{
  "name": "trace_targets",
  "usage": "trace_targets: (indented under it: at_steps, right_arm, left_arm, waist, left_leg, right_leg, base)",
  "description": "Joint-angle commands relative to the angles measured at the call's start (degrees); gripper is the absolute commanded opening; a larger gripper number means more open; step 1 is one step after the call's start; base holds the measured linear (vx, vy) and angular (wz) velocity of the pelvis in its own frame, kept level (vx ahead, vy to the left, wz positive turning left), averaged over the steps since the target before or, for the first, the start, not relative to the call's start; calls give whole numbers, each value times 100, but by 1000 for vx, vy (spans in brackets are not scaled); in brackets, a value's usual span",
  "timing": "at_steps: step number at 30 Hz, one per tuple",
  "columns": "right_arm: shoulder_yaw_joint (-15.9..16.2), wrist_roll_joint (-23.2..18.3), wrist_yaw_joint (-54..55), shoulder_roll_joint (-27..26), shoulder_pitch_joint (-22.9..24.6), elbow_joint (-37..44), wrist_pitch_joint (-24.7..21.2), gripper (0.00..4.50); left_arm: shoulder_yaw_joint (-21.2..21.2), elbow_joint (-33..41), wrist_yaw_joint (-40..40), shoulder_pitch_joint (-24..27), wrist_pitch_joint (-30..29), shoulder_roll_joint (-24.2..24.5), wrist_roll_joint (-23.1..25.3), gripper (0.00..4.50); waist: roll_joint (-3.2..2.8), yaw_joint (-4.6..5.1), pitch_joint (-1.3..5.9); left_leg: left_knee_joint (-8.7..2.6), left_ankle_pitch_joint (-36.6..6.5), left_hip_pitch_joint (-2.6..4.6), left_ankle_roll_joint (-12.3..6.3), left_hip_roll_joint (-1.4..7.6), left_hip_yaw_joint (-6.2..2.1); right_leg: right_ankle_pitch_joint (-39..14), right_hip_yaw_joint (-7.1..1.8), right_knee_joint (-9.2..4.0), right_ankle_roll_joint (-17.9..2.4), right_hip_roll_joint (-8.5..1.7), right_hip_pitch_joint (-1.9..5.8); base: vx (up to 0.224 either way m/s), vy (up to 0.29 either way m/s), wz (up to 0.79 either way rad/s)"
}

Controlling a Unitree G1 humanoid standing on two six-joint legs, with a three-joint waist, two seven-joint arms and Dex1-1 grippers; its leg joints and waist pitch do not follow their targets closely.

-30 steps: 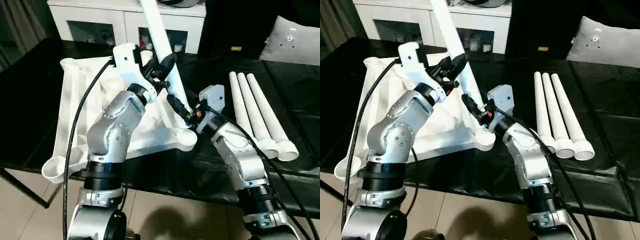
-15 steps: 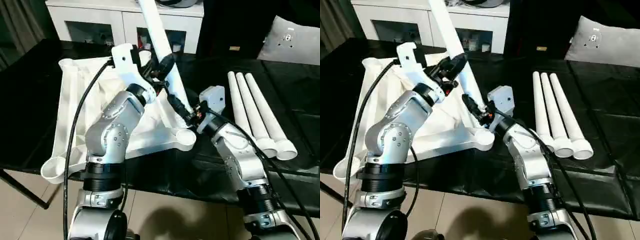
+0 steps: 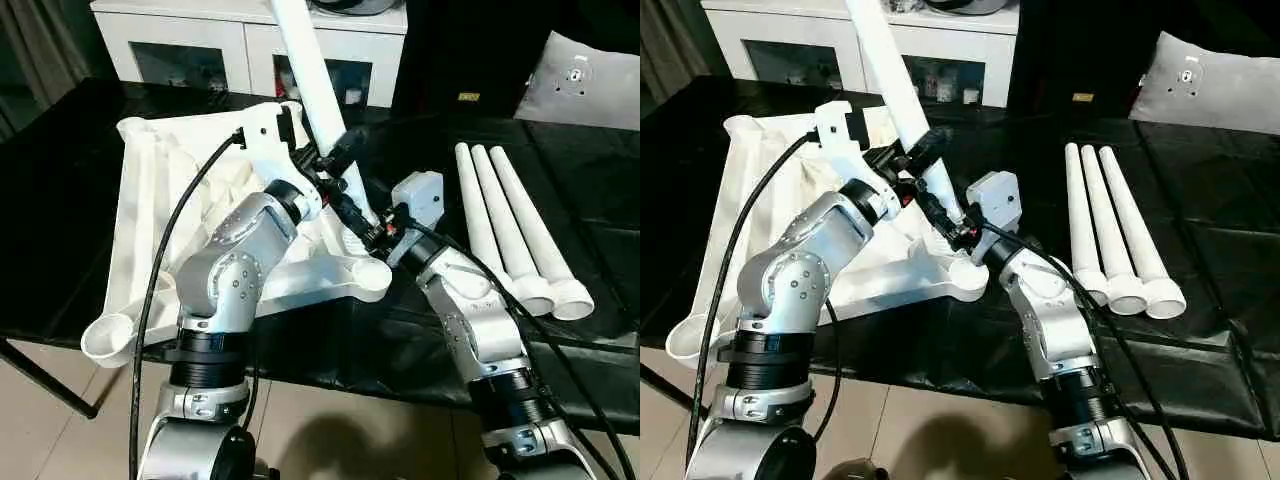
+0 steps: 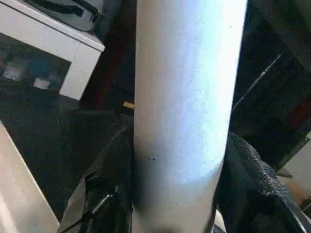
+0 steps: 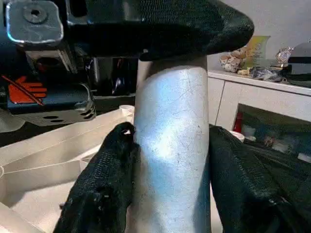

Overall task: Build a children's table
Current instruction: Pick table leg

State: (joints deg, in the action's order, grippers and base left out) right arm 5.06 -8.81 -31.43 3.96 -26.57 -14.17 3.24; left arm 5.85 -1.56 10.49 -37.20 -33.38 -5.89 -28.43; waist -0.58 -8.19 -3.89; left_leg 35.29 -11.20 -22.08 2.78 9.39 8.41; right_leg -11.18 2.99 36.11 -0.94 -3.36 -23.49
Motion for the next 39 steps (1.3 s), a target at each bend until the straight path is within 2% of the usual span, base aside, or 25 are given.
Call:
trace_targets:
  at_steps: [1,11,13,16,18,26,27,28,29,31,34,36,39]
  right_arm:
    - [132,90,-14,-9,-44,-51,38,188]
    - [151,138,61,6,-40,-60,-138,188]
    - [124,111,57,7,-47,-91,-103,244]
    - [117,-251,-351,41,67,76,-379,264]
    - [116,-312,-422,53,95,111,-396,291]
    - [-203,-1216,-1079,472,336,704,-1323,347]
    - [-347,-1434,-1143,574,339,793,-1554,347]
    - [-585,-1636,-1114,711,267,769,-1839,366]
    - [-585,-1636,-1114,711,267,769,-1839,378]
    - [-858,-1713,-932,868,111,519,-2246,389]
    - [-1016,-1873,-1012,1083,33,375,-2571,407]
    - [-1058,-2062,-1175,1218,33,444,-2759,430]
    - [-1036,-2280,-1520,1449,32,575,-2947,436]
  left_arm:
    - [-139,6,58,-67,-46,-57,-62,195]
    - [-93,-27,-2,-58,-53,-57,-24,190]
    - [-83,-36,-7,-56,-58,-38,-16,190]
    - [-77,-65,19,-54,-62,84,49,190]
    - [-87,-74,30,-55,-64,121,77,189]
    - [-87,-60,436,-10,-296,519,-30,188]
    - [-83,-46,529,1,-367,586,-94,188]
    - [-80,-40,634,11,-468,667,-163,188]
    - [-80,-40,634,11,-468,667,-163,188]
    - [-95,-26,758,40,-610,756,-239,188]
    - [-51,42,923,76,-772,840,-416,188]
    - [-16,83,1045,77,-877,899,-544,188]
    - [-19,130,1258,69,-1004,1028,-682,188]
  waist:
    - [12,5,456]
    - [10,4,460]
    - [-1,2,460]
    - [-13,4,461]
    - [-9,1,460]
    - [-24,-34,468]
    - [-26,-33,463]
    - [-19,-45,464]
    - [-19,-41,465]
    - [-24,-45,470]
    - [-8,-64,463]
    - [-2,-78,472]
    - [-10,-93,469]
  left_leg:
    - [-387,-476,44,-322,311,-69]
    - [-384,-463,45,-320,307,-70]
    - [-386,-481,47,-316,311,-71]
    - [-385,-520,46,-337,305,-76]
    - [-386,-515,47,-349,310,-77]
    - [-379,-448,50,-374,314,-85]
    - [-383,-489,53,-371,311,-85]
    - [-385,-506,61,-353,319,-88]
    - [-384,-504,65,-338,316,-82]
    - [-378,-457,63,-263,295,-75]
    - [-373,-455,55,-217,289,-57]
    - [-367,-415,50,-256,293,-63]
    - [-363,-402,38,-301,296,-65]
  right_leg:
    - [-192,-271,-372,-1236,-473,373]
    - [-126,-272,-364,-1252,-468,379]
    - [-151,-272,-366,-1252,-474,373]
    - [-127,-269,-362,-1254,-461,383]
    - [-111,-271,-364,-1256,-467,381]
    - [22,-266,-350,-1290,-466,396]
    - [-40,-266,-355,-1290,-469,400]
    - [-131,-263,-358,-1291,-473,393]
    - [-167,-263,-363,-1298,-472,388]
    - [-288,-258,-369,-1323,-471,386]
    - [-405,-259,-391,-1306,-475,384]
    - [-362,-250,-380,-1298,-475,387]
    - [-388,-239,-385,-1288,-480,393]
  base:
    - [0,0,0]
    - [0,0,0]
    - [0,0,0]
    - [0,0,0]
    - [0,0,0]
    - [0,0,0]
    - [0,0,0]
    - [0,0,0]
    - [0,0,0]
    - [0,0,0]
    - [0,0,0]
    - [0,0,0]
    - [0,0,0]
